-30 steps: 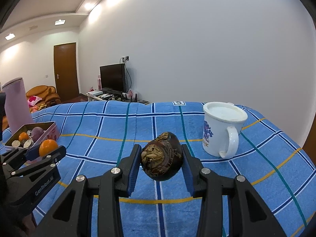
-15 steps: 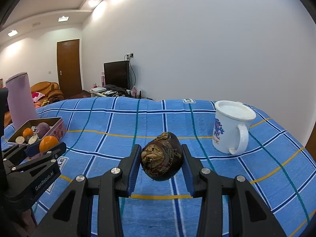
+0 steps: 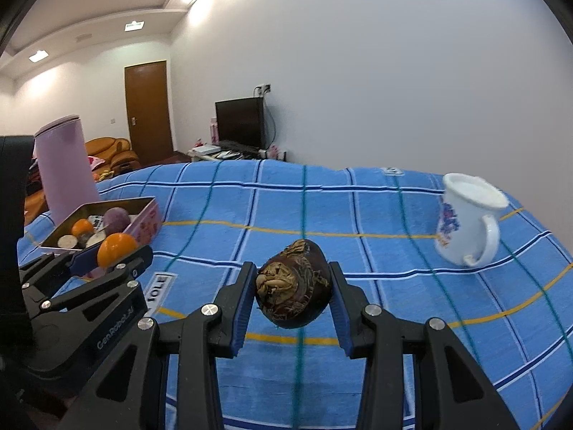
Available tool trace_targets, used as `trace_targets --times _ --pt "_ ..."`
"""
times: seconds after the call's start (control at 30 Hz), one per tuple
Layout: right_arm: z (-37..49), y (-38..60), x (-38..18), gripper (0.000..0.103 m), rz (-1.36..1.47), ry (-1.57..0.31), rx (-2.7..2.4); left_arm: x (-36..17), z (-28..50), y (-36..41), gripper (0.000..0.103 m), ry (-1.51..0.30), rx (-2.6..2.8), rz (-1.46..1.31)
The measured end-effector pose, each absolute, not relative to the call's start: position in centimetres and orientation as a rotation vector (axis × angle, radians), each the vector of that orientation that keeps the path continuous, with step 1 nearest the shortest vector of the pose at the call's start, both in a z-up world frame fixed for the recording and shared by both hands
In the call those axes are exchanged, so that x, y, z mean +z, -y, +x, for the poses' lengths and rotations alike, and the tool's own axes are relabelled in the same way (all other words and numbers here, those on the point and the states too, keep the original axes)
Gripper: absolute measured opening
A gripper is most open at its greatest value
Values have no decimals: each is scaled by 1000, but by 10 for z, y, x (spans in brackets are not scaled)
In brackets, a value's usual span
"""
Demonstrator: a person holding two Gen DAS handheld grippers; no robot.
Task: Organize fruits
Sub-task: 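Carry the orange with the left tool while the right tool carries the brown nut over the tin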
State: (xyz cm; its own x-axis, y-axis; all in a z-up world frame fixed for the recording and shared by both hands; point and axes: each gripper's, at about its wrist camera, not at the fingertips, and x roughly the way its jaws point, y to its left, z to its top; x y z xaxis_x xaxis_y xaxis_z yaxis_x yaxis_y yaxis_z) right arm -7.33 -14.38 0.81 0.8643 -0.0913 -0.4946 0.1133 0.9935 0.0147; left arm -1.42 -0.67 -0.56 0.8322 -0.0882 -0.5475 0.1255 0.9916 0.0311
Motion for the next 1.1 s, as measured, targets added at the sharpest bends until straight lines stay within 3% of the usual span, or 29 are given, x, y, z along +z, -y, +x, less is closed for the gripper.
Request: trace_targets --times 1.1 --pt "-14 -11 14 42 88 -515 176 4 18 -162 42 -550 100 -26"
